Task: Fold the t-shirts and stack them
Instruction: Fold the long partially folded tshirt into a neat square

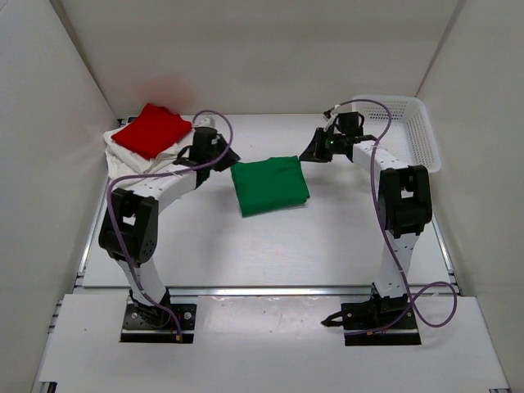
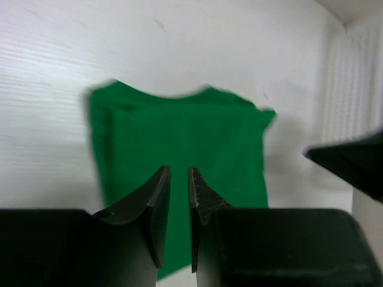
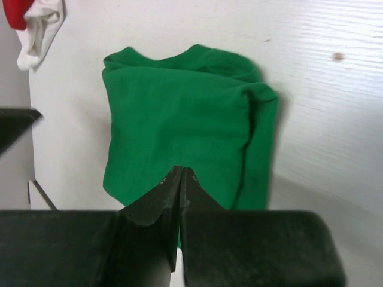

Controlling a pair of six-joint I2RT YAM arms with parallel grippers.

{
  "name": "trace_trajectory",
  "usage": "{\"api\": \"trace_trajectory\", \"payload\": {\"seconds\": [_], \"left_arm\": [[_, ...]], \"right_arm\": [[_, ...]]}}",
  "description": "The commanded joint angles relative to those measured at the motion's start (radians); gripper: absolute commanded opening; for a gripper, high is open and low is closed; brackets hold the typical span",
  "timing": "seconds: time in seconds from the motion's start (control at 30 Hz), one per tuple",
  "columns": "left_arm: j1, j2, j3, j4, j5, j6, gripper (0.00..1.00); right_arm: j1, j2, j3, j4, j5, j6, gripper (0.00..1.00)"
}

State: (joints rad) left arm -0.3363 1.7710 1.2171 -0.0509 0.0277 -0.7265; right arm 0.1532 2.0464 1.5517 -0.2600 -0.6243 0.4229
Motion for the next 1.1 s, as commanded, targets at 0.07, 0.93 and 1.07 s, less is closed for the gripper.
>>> {"api": "trace_trajectory", "payload": {"seconds": [0.07, 0.93, 1.07], "left_arm": [[-0.153, 0.044, -0.063, 0.071, 0.078, -0.030, 0.28], [-0.030, -0.170, -0.343, 0.165, 0.098, -0.039, 0.56], [0.006, -0.050, -0.233, 0.073, 0.072, 0.027, 0.58]], "right_arm": [[0.057, 0.015, -0.050, 0.073, -0.023, 0.013, 0.00], [0.147, -0.256, -0.397, 0.231, -0.026, 0.072, 0.04], [0.170, -0.249, -0.554, 0.361, -0.060, 0.126, 0.00]]}}
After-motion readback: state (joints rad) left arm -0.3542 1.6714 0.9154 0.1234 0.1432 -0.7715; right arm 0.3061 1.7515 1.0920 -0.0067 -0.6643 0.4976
